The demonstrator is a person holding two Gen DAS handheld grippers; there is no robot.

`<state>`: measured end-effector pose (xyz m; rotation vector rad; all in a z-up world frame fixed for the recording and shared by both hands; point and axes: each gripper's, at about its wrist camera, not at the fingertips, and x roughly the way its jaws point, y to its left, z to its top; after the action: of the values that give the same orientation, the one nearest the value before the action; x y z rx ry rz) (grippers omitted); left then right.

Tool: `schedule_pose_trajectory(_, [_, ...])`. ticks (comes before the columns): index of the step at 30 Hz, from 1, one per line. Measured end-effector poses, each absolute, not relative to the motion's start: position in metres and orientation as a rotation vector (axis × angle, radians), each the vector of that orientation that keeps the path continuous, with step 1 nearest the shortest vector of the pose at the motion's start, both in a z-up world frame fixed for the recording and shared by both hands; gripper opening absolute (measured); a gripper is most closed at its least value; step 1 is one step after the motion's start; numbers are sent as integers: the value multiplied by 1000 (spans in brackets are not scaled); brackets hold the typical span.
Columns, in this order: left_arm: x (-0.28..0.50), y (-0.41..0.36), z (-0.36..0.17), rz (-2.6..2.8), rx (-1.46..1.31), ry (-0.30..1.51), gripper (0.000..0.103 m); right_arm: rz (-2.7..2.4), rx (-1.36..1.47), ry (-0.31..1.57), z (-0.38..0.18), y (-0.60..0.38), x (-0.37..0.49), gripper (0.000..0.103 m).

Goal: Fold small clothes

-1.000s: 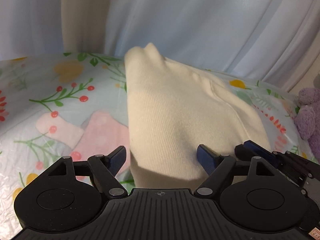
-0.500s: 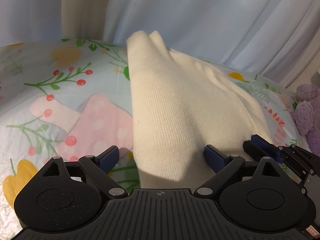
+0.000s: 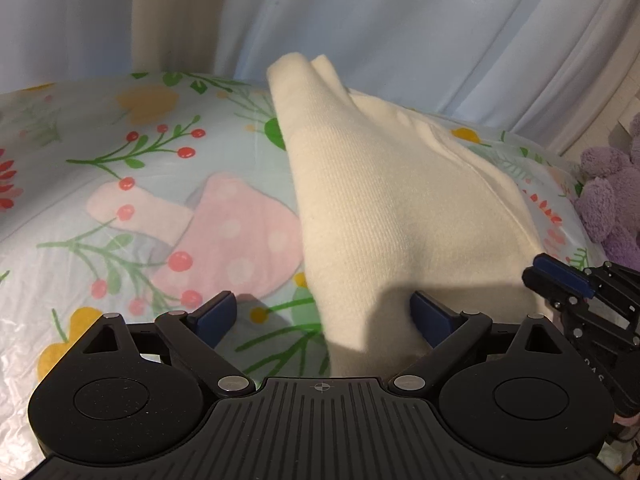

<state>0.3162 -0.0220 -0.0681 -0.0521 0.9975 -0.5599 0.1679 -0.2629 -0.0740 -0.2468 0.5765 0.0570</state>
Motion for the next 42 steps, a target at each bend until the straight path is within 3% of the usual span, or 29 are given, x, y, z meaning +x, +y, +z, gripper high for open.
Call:
schedule_pose_trajectory(3, [320, -1, -63, -524, -98, 1003, 96, 32, -180, 588, -63, -275, 166, 12])
schedule_pose_trajectory(6, [330, 13, -57, -506, -170, 985, 96, -74, -2, 594, -53, -300, 170, 74])
schedule_pose_trajectory(13, [345, -5, -66, -602, -266, 1025, 96, -44, 521, 645, -68, -354, 191, 68])
schedule_pose_trajectory(20, [365, -25, -79, -672, -372, 1053, 96, -4, 740, 685, -92, -380, 220, 68])
schedule_pose_trajectory(24, [383, -32, -86, -706, -458, 1085, 84, 31, 845, 686, -108, -391, 235, 68])
schedule_pose_trajectory(32, [401, -42, -90, -706, -503, 1085, 80, 67, 889, 688, -112, -391, 258, 54])
schedule_pose_trajectory(33, [401, -43, -89, -696, -496, 1081, 72, 81, 889, 700, -113, -389, 262, 45])
schedule_pose_trajectory(36, [396, -45, -88, -680, -430, 1058, 56, 95, 883, 699, -115, -383, 267, 39])
schedule_pose_trajectory(42, [385, -27, -81, -653, -470, 1044, 46, 148, 942, 695, -105, -372, 271, 37])
